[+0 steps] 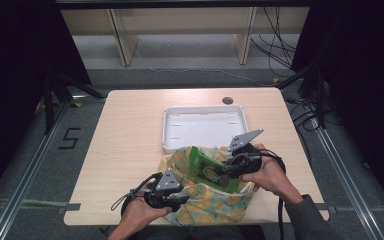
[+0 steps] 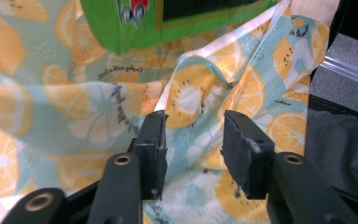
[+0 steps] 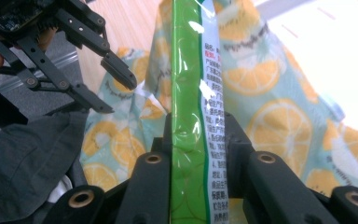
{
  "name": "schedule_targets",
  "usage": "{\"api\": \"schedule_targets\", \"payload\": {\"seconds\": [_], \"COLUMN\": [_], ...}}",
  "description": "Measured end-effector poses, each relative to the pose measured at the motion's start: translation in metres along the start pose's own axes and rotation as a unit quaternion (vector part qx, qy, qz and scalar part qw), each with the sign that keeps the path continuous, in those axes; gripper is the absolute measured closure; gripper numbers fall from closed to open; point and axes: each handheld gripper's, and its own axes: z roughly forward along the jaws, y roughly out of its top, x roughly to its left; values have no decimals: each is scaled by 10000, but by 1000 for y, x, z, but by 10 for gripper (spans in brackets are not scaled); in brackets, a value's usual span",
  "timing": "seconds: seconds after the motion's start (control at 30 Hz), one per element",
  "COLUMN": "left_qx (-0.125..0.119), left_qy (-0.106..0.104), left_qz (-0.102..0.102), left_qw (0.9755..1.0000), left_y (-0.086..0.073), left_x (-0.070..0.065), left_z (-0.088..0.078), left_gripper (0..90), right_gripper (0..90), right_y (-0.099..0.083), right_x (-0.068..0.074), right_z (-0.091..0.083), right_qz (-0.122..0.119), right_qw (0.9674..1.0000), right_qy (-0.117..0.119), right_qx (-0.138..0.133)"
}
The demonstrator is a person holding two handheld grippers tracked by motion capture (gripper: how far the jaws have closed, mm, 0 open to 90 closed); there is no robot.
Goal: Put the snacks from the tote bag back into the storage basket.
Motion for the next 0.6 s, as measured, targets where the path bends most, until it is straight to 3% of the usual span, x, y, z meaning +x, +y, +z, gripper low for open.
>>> {"api": "schedule_targets", "payload": {"seconds": [0.1,0.13,0.2,0.33,0.4,0.53,0.57,0.6], "left_qx": [-88,-90,-161,-226,-223,-199,-226,-178], "left_qy": [26,61,68,120,153,268,283,318], "left_qz": [-73,-14,-149,-138,-261,-223,-361,-305], "left_qw": [9999,9999,9997,9996,9993,9992,9987,9989], "left_y": [-2,-3,-5,-9,-11,-17,-20,-22], "left_x": [1,3,3,5,5,9,10,12], "left_z": [-6,-9,-13,-20,-24,-31,-32,-35], "left_gripper": [534,520,482,442,416,388,385,379], "right_gripper": [767,767,767,768,767,768,767,767], "right_y": [3,4,6,7,7,8,9,10], "right_x": [1,1,0,-1,-3,-7,-7,-9], "right_z": [-8,-10,-15,-22,-27,-38,-40,-43], "right_qz": [36,49,95,152,190,279,270,272], "right_qw": [9999,9999,9997,9992,9989,9979,9978,9973], "right_qy": [40,-4,-11,-19,-76,-92,-122,-119], "right_qx": [-122,-164,-206,-358,-416,-576,-601,-666]}}
